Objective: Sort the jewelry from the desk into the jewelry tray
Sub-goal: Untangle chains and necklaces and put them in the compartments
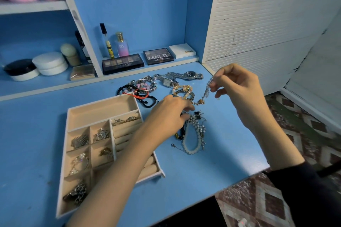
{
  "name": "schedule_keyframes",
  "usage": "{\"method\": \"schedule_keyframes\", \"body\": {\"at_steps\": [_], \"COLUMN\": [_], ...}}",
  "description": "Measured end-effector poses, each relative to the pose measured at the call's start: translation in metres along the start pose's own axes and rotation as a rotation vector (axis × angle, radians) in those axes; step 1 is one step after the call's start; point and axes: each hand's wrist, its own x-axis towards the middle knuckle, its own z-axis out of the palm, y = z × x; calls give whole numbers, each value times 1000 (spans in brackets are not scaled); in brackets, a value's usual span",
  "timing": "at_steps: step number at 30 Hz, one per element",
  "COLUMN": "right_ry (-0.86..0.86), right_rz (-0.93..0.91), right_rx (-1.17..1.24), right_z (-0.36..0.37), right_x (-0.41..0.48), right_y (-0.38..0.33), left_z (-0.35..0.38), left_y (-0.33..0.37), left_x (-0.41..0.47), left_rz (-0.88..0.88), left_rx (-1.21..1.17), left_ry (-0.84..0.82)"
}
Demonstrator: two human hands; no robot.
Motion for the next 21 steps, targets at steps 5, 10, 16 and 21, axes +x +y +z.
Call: {"method": "schedule_keyframes", "body": {"at_steps": [5, 10, 16, 21], "right_ry": [9, 8, 7, 7], "right_rz": [17, 33, 39, 44], "right_rx": [-23, -38, -35, -33], "right_z": [2, 2, 2, 4], "right_x": [-2, -5, -7, -7], "right_y": [5, 9, 11, 11], "left_z": [5, 4, 0, -16], "left_y": [1, 2, 4, 3], "left_x": [6, 9, 7, 0], "left_rz": [93, 141, 70, 36], "left_rx": [84, 118, 35, -132], "left_ry": [-98, -57, -17, 57]}}
